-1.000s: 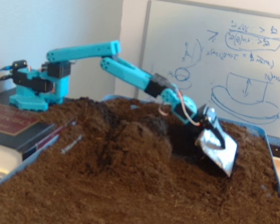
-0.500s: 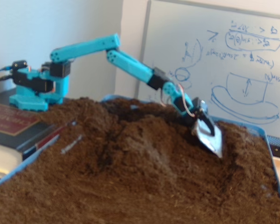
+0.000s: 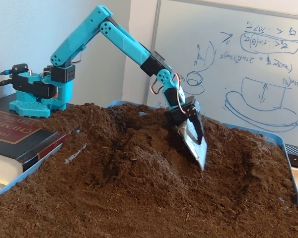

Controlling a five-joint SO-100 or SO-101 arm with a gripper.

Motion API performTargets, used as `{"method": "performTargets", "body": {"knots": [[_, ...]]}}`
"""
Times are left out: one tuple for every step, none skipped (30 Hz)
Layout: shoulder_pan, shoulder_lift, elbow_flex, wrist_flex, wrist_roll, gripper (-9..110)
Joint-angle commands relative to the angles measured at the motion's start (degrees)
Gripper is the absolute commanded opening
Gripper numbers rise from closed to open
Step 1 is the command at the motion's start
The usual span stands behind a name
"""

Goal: Build a berm.

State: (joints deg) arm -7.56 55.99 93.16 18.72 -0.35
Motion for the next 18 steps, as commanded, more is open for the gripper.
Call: {"method": "performTargets", "body": {"knots": [[3.60,7.56,6.59,2.20,-2.37,0],[3.96,8.61,7.91,2.29,-2.55,0],[4.04,9.84,9.14,2.37,-2.64,0],[4.13,11.07,10.28,2.37,-2.64,0],[4.13,12.30,11.34,2.37,-2.64,0],[4.13,13.45,12.22,2.46,-2.64,0],[4.13,14.50,12.92,2.46,-2.11,0],[4.13,15.47,13.10,2.46,-1.93,0],[4.13,16.52,13.18,2.46,-1.85,0],[4.13,17.58,12.83,2.37,-1.76,0],[4.22,18.81,12.04,2.02,-1.76,0],[4.31,20.21,10.72,1.85,-1.58,0],[4.31,21.36,8.88,1.76,-0.97,0],[4.31,22.15,6.42,1.76,0.44,0],[4.31,22.85,3.52,1.85,2.55,0],[3.69,22.85,0.53,1.85,5.19,0],[3.43,22.50,-2.37,1.76,8.17,0],[2.90,21.36,-5.19,1.76,11.34,0]]}}
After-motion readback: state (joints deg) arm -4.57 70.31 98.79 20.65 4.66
